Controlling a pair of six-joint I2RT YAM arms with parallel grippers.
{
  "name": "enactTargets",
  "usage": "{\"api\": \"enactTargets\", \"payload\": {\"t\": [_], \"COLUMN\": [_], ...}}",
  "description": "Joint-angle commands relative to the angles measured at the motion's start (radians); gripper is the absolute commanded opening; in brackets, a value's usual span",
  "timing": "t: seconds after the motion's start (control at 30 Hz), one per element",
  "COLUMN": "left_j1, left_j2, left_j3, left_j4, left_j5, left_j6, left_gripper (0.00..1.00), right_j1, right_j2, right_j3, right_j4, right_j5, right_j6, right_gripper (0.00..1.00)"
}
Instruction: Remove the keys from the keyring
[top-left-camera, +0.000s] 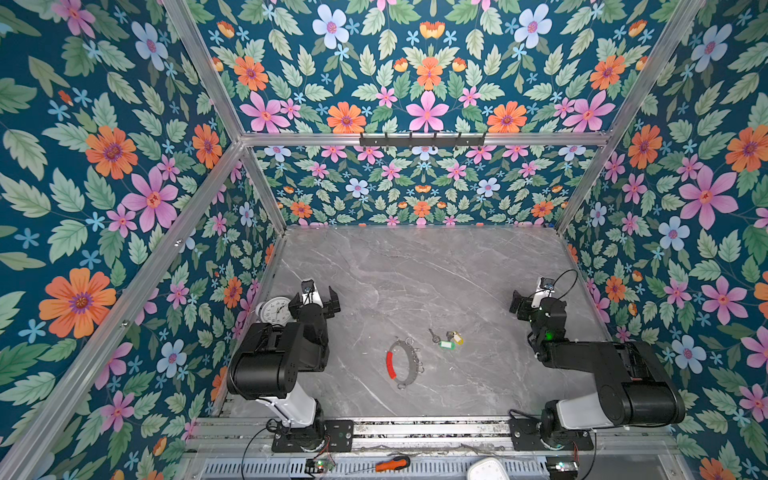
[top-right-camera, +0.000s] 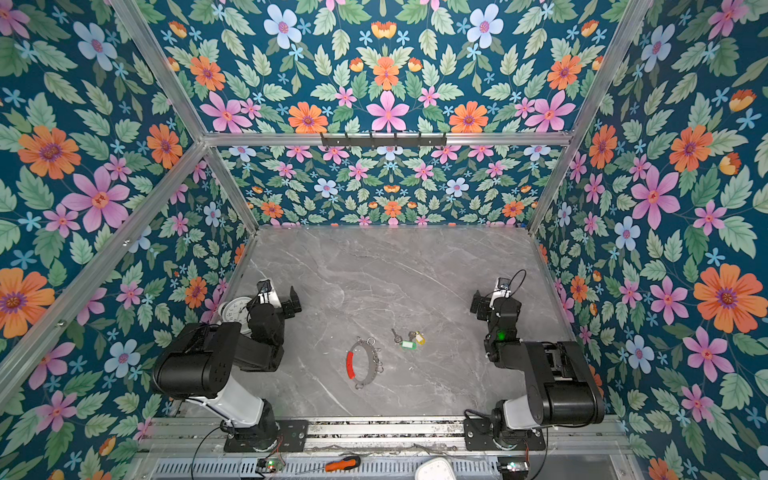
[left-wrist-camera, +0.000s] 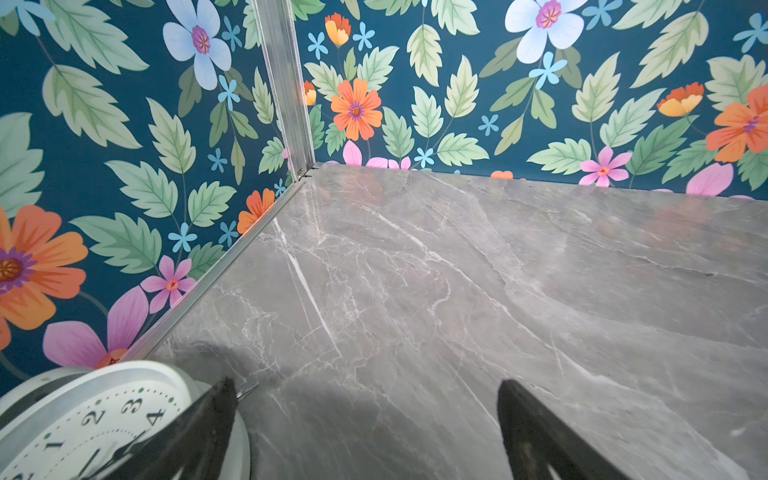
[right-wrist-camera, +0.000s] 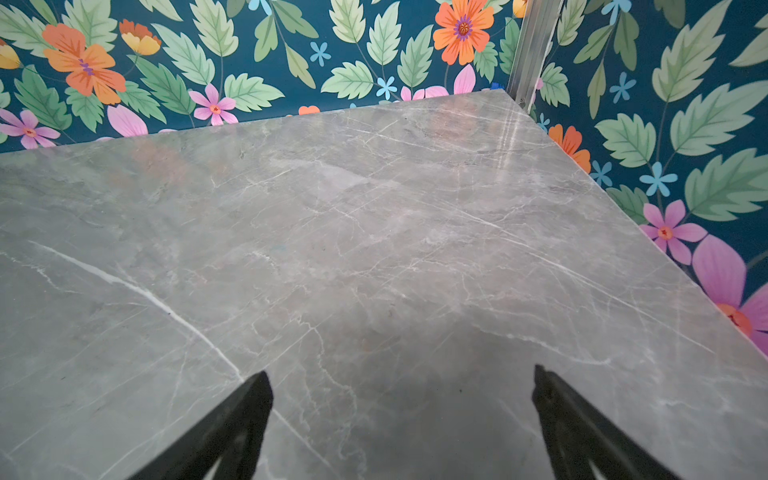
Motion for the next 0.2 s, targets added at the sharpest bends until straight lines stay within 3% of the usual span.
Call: {"api": "enactTargets", "payload": {"t": [0.0,0.17], "left_j1": [0.000,0.000], "left_j2": [0.001,-0.003], "left_j3": [0.004,0.001], "left_j4": [0.027,0.032], "left_j5": [0.002,0.002], "left_j6": [0.007,0.007], "left_gripper": [1.00,1.00], "right_j1": [0.001,0.000], "right_j2": [-0.004,-0.003], "right_j3": [0.004,0.003], "right_j4": [0.021,0.020], "right_j5": [0.009,0.009], "right_j6": [0.011,0.011], "right_gripper": [0.99,0.99]}}
